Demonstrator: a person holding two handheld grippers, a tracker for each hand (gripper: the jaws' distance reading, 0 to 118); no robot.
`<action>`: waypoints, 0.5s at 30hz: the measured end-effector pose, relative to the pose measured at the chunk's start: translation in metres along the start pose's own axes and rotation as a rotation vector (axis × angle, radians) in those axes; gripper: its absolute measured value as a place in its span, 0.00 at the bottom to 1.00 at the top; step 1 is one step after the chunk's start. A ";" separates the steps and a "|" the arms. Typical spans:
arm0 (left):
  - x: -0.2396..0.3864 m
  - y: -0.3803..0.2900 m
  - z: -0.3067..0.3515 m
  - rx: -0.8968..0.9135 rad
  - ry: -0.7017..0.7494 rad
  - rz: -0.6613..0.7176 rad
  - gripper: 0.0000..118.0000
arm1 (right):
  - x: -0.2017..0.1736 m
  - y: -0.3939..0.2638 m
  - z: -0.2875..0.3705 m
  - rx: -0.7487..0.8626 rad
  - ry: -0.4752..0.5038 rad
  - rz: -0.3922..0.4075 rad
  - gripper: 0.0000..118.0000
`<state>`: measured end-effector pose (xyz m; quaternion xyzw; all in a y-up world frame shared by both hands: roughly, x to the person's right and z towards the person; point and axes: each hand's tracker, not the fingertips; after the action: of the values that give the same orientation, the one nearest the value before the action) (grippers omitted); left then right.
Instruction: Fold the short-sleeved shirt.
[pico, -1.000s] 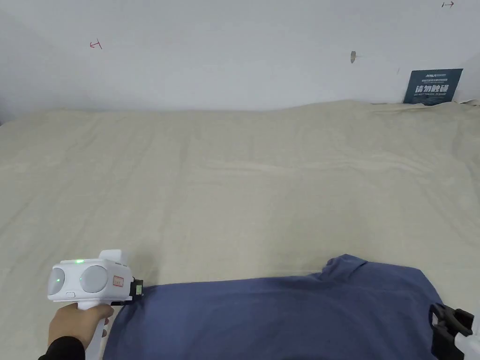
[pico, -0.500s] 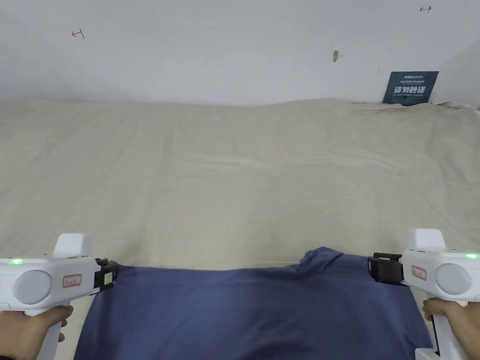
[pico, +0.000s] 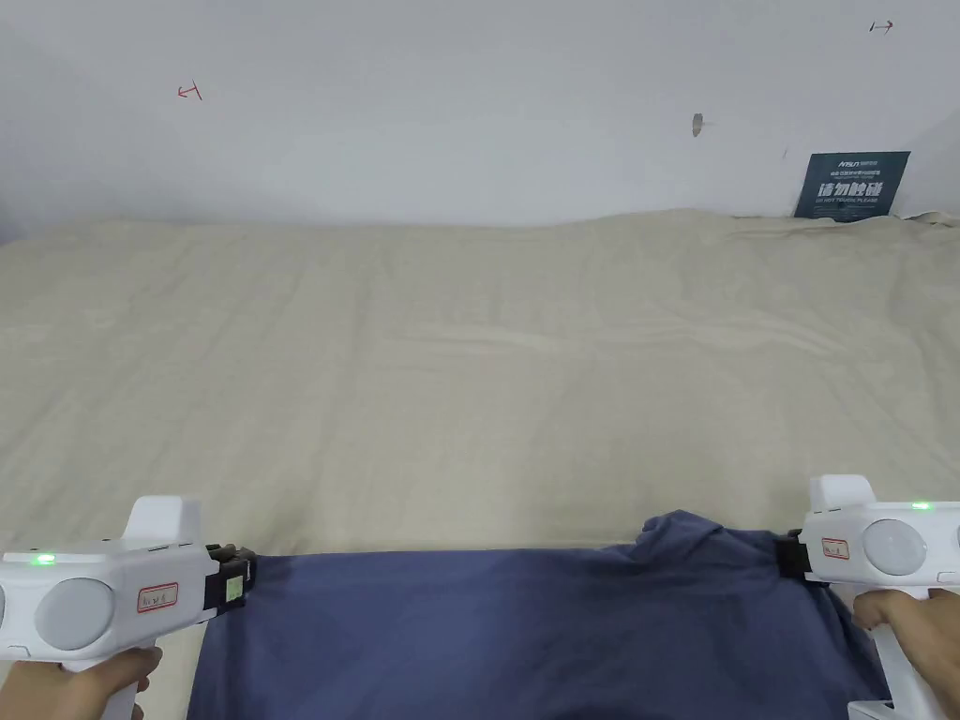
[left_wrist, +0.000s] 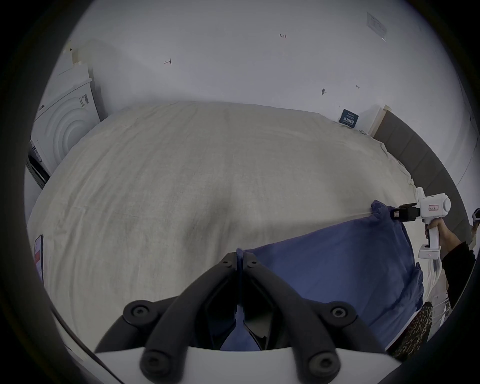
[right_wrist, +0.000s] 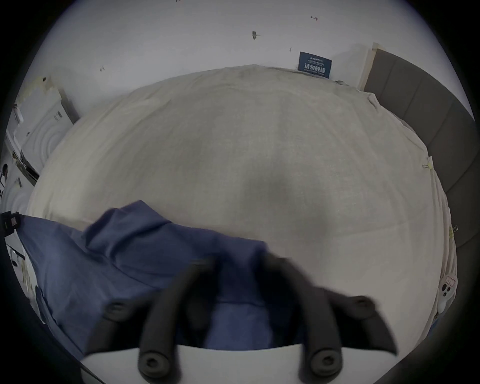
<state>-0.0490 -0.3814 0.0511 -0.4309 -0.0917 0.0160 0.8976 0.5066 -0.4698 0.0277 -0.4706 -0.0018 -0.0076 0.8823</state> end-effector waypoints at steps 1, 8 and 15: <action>0.000 -0.001 0.001 -0.001 0.000 0.001 0.00 | -0.002 -0.001 0.006 0.026 -0.004 0.021 0.03; -0.003 -0.006 0.009 0.007 0.028 0.015 0.00 | 0.000 -0.010 0.076 0.125 0.080 0.010 0.03; -0.007 -0.022 0.039 0.016 0.059 0.042 0.00 | 0.009 -0.044 0.166 0.240 0.178 -0.001 0.03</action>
<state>-0.0638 -0.3655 0.0912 -0.4256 -0.0557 0.0228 0.9029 0.5159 -0.3568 0.1563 -0.3593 0.0752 -0.0496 0.9289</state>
